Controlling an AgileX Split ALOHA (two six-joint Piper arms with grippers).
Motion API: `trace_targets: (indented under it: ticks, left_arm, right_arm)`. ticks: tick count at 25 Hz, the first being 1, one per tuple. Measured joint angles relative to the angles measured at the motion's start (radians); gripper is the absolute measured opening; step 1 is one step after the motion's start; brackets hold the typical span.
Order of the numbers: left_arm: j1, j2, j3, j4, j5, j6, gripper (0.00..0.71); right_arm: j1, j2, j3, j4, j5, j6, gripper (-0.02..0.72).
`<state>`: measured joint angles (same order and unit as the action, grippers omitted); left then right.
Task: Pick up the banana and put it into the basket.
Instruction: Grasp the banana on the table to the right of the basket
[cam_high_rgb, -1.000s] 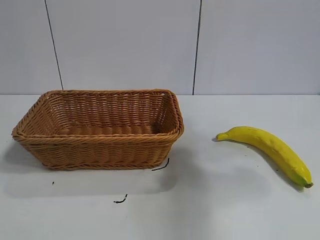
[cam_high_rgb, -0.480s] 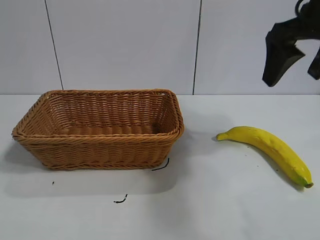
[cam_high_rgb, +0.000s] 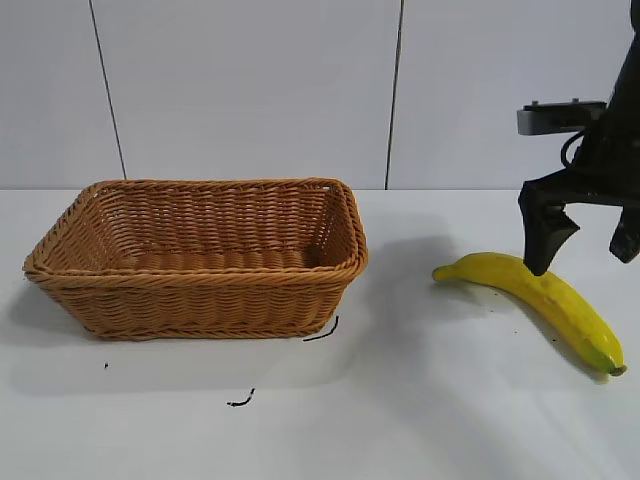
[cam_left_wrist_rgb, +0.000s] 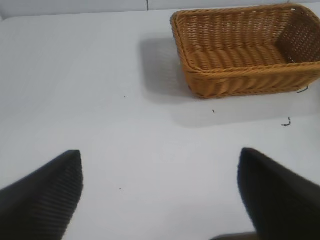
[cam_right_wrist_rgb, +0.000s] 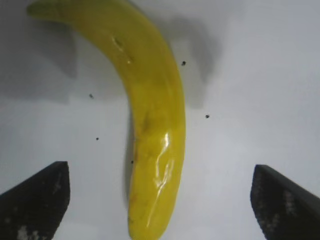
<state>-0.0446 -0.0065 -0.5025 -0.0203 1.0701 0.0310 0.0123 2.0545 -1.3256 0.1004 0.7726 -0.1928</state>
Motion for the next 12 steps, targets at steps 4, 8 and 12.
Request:
trace_targets:
  ticks: [4,8,12]
  left_arm:
    - [0.0,0.0,0.0,0.0,0.0,0.0,0.635]
    - [0.0,0.0,0.0,0.0,0.0,0.0,0.635]
    - [0.0,0.0,0.0,0.0,0.0,0.0,0.635]
  right_arm:
    - [0.024,0.005,0.0,0.002,-0.025,-0.004,0.671]
    - [0.029,0.009,0.0,-0.005,-0.058,-0.003,0.671]
    - [0.029,0.028,0.0,-0.029,-0.066,0.015,0.669]
